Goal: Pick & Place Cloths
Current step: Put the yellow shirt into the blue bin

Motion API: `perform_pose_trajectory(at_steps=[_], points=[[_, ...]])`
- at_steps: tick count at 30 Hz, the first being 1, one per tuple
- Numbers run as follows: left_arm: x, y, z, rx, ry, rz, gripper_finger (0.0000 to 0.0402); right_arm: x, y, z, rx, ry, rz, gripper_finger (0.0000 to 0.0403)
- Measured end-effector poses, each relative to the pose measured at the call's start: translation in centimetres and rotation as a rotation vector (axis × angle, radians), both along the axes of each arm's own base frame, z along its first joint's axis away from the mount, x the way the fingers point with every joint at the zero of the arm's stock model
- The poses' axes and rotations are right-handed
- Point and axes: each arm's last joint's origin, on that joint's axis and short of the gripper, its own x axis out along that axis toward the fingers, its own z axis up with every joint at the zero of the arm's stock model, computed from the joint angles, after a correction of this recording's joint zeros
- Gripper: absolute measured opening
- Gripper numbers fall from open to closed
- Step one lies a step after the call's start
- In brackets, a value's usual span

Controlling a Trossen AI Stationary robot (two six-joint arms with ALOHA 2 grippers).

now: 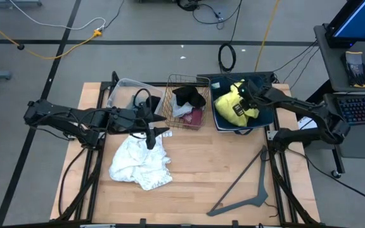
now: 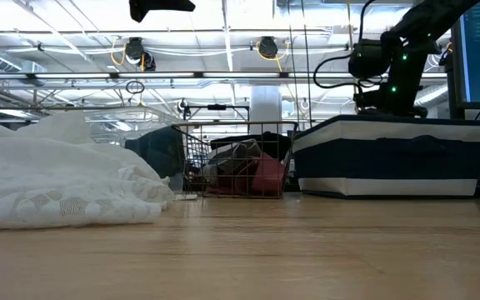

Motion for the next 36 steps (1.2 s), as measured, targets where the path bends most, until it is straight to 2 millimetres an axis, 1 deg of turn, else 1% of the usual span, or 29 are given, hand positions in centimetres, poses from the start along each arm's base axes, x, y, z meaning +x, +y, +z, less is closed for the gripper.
perform_pose_trajectory(at_steps=[5,9,13,19,22,25,30,36], points=[[0.0,0.0,0.0,-0.001,0.000,-0.003,0.0218,0.1,0.0,0.0,0.007,-0.006,0.044,0.0094],[0.0,0.0,0.0,-0.001,0.000,-0.004,0.0218,0.2,0.0,0.0,0.009,0.005,0.083,0.0119],[0.0,0.0,0.0,0.000,0.004,-0.005,0.0218,0.3,0.1,0.0,0.033,-0.004,0.143,0.0159],[0.0,0.0,-0.1,0.001,0.010,-0.010,0.0218,0.3,0.5,-0.1,0.090,-0.015,0.259,0.0234],[0.0,-0.1,-0.1,-0.009,0.012,-0.035,0.0218,0.0,0.7,-0.1,0.108,0.018,0.301,0.0265],[0.0,-0.2,-0.1,-0.020,0.015,-0.062,0.0218,-0.3,1.0,-0.1,0.126,0.049,0.319,0.0287],[-0.1,-0.3,-0.4,-0.034,0.047,-0.103,0.0218,-0.9,1.5,0.4,0.128,0.051,0.320,0.0304],[-0.4,-0.4,-1.0,-0.051,0.118,-0.152,0.0218,-1.8,2.3,1.7,0.084,0.011,0.314,0.0300]])
